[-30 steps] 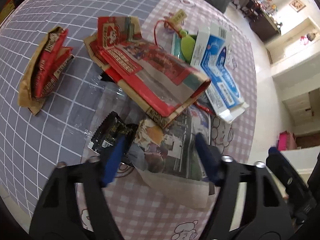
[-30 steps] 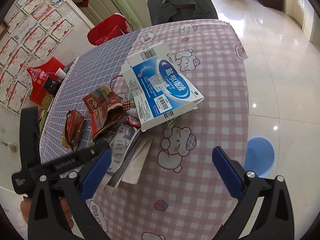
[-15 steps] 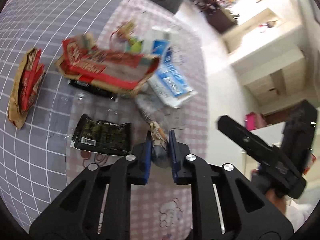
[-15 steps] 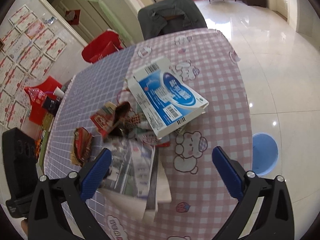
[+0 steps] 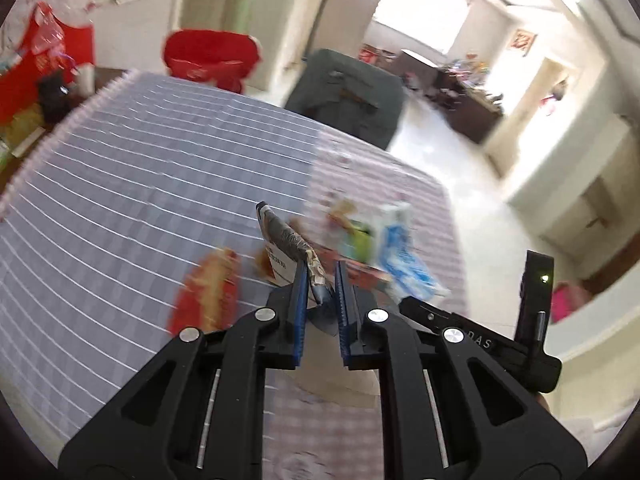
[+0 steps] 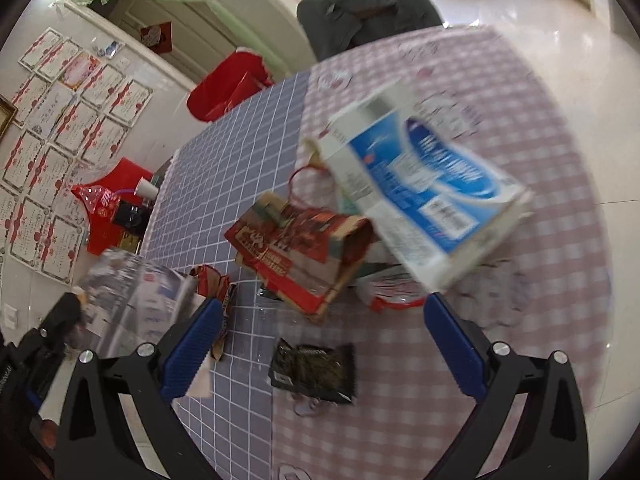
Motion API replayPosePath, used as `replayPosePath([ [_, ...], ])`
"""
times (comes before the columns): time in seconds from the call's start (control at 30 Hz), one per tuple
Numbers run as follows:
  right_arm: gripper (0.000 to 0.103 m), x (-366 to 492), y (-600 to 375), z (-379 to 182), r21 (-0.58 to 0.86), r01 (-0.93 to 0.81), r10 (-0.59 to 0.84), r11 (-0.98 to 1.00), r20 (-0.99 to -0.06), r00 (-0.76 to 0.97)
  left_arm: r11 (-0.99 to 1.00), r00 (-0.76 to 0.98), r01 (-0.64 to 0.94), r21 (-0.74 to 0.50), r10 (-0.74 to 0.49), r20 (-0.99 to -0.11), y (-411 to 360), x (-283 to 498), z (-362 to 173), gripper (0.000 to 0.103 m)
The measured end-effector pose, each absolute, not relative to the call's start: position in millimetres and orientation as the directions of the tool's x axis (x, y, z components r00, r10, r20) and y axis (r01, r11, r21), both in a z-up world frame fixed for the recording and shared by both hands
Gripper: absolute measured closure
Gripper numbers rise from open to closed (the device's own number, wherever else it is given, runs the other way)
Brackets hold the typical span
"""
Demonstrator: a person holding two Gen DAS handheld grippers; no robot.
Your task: Collect trash
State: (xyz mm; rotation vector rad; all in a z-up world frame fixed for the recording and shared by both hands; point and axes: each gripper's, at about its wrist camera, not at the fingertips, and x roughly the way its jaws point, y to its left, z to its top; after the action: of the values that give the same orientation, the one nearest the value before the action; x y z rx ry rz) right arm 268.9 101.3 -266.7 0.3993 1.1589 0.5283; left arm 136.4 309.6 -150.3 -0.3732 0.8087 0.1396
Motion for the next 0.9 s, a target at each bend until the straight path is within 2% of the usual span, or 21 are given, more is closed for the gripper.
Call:
replayPosePath([
  [0.17, 0.006, 291, 124, -300, 0.602, -0.119, 0.610, 0.790, -0.750, 0.257, 0.924, 0.659, -0.303, -0.231, 0.029, -0.752, 323, 151, -164, 0.090],
  [0.23, 0.014, 297, 128, -308, 0.608, -0.111, 0.613, 0.786, -0.746, 0.259, 0.927, 0.653, -0.304, -0.220, 0.035, -0.756, 324, 155, -169, 0.090],
  [0.3, 0.043, 304, 131, -318, 0.619, -0.090, 0.620, 0.780, -0.745, 0.246, 0.928, 0.648, -0.302, -0.216, 0.034, -0.761, 326, 160, -174, 0.090],
  [0.37, 0.051, 311, 134, -327, 0.643, -0.072, 0.641, 0.762, -0.734, 0.225, 0.929, 0.646, -0.303, -0.213, 0.036, -0.762, 328, 164, -176, 0.090],
  [0.43, 0.068, 312, 135, -328, 0.657, -0.071, 0.654, 0.751, -0.724, 0.219, 0.930, 0.645, -0.299, -0.212, 0.033, -0.763, 326, 166, -177, 0.090],
  [0.6, 0.089, 304, 130, -294, 0.666, -0.169, 0.685, 0.727, -0.681, 0.261, 0.932, 0.656, -0.290, -0.218, 0.028, -0.754, 322, 168, -170, 0.090],
  [0.77, 0.096, 293, 113, -254, 0.674, -0.236, 0.712, 0.700, -0.635, 0.299, 0.941, 0.697, -0.245, -0.232, 0.004, -0.717, 305, 170, -150, 0.090],
  [0.9, 0.096, 275, 81, -214, 0.635, -0.288, 0.694, 0.717, -0.605, 0.390, 0.953, 0.722, -0.176, -0.245, -0.044, -0.690, 278, 177, -132, 0.090],
])
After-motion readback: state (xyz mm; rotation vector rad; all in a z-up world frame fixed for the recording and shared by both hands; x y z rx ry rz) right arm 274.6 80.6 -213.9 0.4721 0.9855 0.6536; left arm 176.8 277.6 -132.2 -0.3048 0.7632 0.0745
